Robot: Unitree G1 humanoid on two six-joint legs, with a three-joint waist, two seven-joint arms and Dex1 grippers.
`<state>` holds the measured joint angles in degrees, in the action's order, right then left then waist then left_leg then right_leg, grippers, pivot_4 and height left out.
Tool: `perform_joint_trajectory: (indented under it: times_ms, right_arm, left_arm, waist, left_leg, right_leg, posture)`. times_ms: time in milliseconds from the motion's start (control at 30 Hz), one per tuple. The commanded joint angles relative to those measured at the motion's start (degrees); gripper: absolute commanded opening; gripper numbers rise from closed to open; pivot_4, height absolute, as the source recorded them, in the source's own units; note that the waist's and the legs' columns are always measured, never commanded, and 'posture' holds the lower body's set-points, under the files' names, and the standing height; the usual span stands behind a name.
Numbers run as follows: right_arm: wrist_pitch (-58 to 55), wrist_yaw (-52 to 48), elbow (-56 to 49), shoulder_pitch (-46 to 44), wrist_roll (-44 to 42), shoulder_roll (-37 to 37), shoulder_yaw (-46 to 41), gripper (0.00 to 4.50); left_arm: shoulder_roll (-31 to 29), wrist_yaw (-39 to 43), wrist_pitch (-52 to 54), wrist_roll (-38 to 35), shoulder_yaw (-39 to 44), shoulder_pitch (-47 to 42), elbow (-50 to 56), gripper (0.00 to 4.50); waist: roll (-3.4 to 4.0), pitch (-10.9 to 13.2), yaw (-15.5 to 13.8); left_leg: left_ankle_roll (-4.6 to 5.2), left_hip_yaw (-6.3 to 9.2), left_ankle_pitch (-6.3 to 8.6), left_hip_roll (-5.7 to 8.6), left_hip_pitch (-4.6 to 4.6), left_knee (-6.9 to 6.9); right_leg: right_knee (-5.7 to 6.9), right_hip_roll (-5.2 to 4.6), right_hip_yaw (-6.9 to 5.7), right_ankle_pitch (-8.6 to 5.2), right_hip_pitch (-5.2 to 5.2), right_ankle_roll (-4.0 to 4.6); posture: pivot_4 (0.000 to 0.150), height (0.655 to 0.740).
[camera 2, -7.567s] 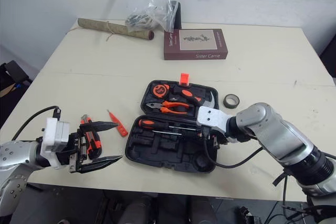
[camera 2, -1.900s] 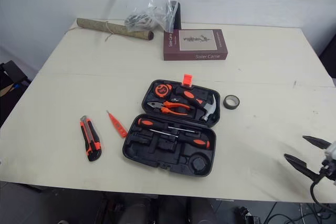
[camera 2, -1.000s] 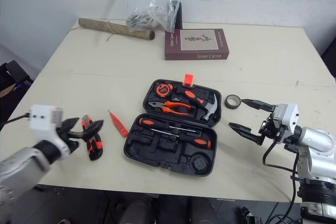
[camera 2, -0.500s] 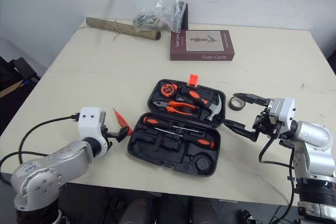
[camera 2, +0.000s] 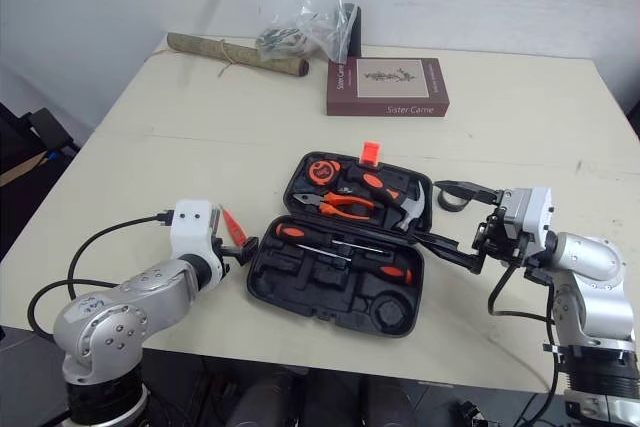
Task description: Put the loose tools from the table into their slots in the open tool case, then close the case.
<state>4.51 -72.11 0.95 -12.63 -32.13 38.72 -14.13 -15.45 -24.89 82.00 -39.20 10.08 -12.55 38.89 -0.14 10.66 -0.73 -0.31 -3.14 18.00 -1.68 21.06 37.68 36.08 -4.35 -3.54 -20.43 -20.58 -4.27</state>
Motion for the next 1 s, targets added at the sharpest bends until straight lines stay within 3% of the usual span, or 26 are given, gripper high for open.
perform_joint_trajectory:
  times_ms: [33, 300, 833, 933, 1000]
  right_arm:
    - [-0.2, 0.1, -1.7, -0.6, -1.2, 0.5, -0.9, 4.47]
    - [-0.5, 0.1, -1.7, -0.4, -1.0, 0.4, -0.8, 4.47]
    - [-0.9, 0.4, -2.8, -0.9, -1.2, -0.5, 0.4, 4.47]
    - [-1.5, 0.8, -4.2, -0.8, -1.3, -0.7, 0.6, 4.50]
    - [-1.9, 0.9, -4.9, -0.6, -1.4, -0.7, 0.7, 4.50]
  left_arm:
    - [-1.0, 2.5, 2.4, 2.3, 1.3, 1.8, 1.5, 4.50]
    - [-2.9, 9.1, 4.3, 4.6, 4.7, 1.4, 5.5, 4.50]
    - [2.1, 12.6, 0.9, 15.6, -4.1, -1.1, -2.2, 4.50]
    - [4.1, 12.7, 0.9, 17.1, -3.7, 0.1, -2.2, 3.69]
    - [4.7, 13.2, 1.4, 17.9, -3.6, 1.2, -1.8, 2.79]
  waist:
    - [0.00, 0.0, 0.1]
    - [0.00, 0.0, 0.3]
    - [0.01, 0.0, -0.7]
    - [0.07, 0.0, -0.7]
    - [0.08, 0.0, -0.7]
  left_leg:
    - [0.00, 0.00, 0.00, 0.00, 0.00, 0.00]
    - [0.00, 0.01, 0.00, -0.01, 0.03, 0.00]
    - [0.02, 0.01, 0.00, 0.02, 0.03, 0.07]
    - [0.02, 0.01, 0.00, 0.02, 0.01, 0.07]
    - [0.02, 0.01, 0.01, 0.02, 0.01, 0.07]
  right_leg:
    - [0.00, 0.00, 0.00, 0.00, 0.00, 0.00]
    - [0.00, 0.00, 0.00, 0.00, -0.02, 0.00]
    - [0.03, -0.03, 0.00, 0.02, 0.02, -0.04]
    - [0.05, -0.03, 0.00, 0.02, 0.02, -0.04]
    - [0.05, -0.04, 0.00, 0.02, 0.02, -0.04]
  posture:
    - [0.150, 0.7400]
    - [0.150, 0.7400]
    - [0.150, 0.7400]
    - [0.150, 0.7400]
    - [0.150, 0.7400]
